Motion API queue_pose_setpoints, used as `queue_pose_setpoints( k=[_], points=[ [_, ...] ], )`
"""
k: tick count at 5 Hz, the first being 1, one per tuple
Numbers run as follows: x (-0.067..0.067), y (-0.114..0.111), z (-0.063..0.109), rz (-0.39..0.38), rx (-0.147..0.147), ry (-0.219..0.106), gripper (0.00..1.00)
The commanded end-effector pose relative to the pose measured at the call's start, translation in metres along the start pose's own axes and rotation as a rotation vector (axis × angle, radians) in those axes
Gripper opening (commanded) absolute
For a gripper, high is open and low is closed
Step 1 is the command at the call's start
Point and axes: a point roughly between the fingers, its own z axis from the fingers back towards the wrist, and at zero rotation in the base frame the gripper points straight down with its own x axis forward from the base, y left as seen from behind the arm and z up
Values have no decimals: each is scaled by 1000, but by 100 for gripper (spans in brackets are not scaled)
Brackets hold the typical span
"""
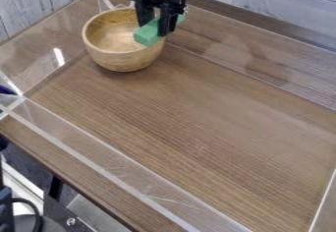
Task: Put the green block in the brown bowl
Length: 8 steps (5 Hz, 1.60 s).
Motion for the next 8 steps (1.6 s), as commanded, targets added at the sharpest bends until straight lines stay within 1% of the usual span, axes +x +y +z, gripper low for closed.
queue_pose_setpoints(
  k=[1, 3, 4, 6, 7, 8],
  points=[
    [10, 16, 4, 26, 22, -52, 0],
    [22, 8, 6, 37, 58, -36, 0],
    [23, 2, 8, 36, 72, -30, 0],
    [20, 1, -6, 17, 84, -78, 0],
    [16, -5, 7, -3, 80, -149, 100],
    [17, -5, -2, 15, 79, -175, 0]
  ],
)
